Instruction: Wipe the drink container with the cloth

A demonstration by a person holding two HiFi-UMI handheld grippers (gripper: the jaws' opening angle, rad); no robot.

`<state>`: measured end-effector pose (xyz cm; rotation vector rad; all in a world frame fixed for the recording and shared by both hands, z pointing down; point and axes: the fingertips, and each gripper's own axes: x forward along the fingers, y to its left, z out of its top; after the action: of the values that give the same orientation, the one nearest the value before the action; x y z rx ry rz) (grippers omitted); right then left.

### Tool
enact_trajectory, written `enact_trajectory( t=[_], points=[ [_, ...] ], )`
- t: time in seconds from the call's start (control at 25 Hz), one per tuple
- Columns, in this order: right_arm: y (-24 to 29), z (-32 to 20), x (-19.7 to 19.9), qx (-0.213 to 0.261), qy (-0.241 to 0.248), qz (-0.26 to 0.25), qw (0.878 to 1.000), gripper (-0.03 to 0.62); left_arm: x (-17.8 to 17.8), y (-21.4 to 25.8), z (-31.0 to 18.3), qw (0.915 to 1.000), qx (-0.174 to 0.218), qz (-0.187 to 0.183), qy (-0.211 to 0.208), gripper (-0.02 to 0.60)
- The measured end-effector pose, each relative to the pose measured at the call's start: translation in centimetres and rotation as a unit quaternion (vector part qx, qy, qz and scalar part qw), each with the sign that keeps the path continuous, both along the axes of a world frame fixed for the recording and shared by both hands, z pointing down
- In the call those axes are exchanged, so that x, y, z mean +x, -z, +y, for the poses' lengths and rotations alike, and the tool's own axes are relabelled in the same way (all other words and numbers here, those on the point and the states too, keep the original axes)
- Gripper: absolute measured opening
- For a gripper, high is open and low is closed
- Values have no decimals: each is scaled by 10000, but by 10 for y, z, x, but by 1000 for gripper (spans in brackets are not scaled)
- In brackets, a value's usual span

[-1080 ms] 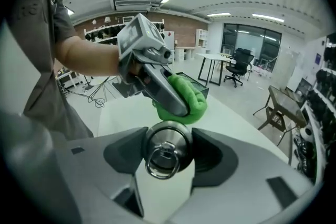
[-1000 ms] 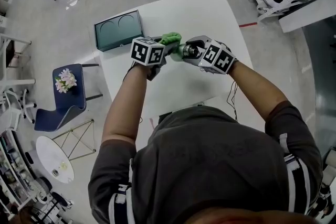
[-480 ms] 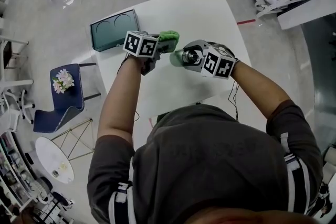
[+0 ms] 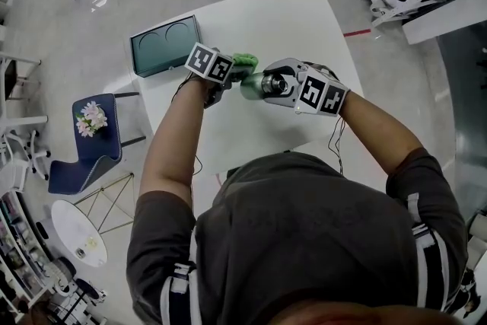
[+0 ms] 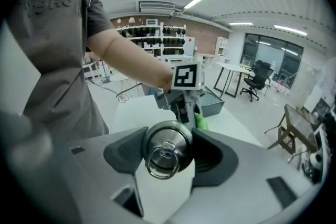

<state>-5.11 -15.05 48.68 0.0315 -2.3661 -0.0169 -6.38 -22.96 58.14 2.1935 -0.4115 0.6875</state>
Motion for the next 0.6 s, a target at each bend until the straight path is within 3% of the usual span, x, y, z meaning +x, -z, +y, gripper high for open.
enact_trajectory(
  t=[0.08, 0.16, 0.2, 0.32, 0.4, 0.48, 0.6],
  points=[
    [7, -19, 9, -353, -573, -331, 9972, 249, -16, -3, -4, 9990, -103, 144, 412, 94],
    [17, -50, 23, -893, -1468, -917, 9808, 249, -32, -1, -7, 9931, -157, 491, 1052, 94],
    [22, -68, 30, -1189, -1957, -1253, 9653, 249, -36, 2, -6, 9883, -148, 686, 1358, 94],
    [28, -109, 46, -2018, -3117, -2127, 9038, 249, -27, 11, 5, 9737, -81, 1230, 1918, 94],
    [29, -119, 43, -2510, -3459, -2549, 8674, 249, -8, 16, 10, 9645, -3, 1577, 2117, 94],
    [32, -118, 28, -3004, -3505, -2920, 8376, 249, 11, 25, 8, 9511, 132, 2040, 2314, 94],
    [43, -112, 3, -3524, -3360, -3311, 8083, 249, 23, 53, -5, 9127, 355, 3105, 2631, 94]
  ],
)
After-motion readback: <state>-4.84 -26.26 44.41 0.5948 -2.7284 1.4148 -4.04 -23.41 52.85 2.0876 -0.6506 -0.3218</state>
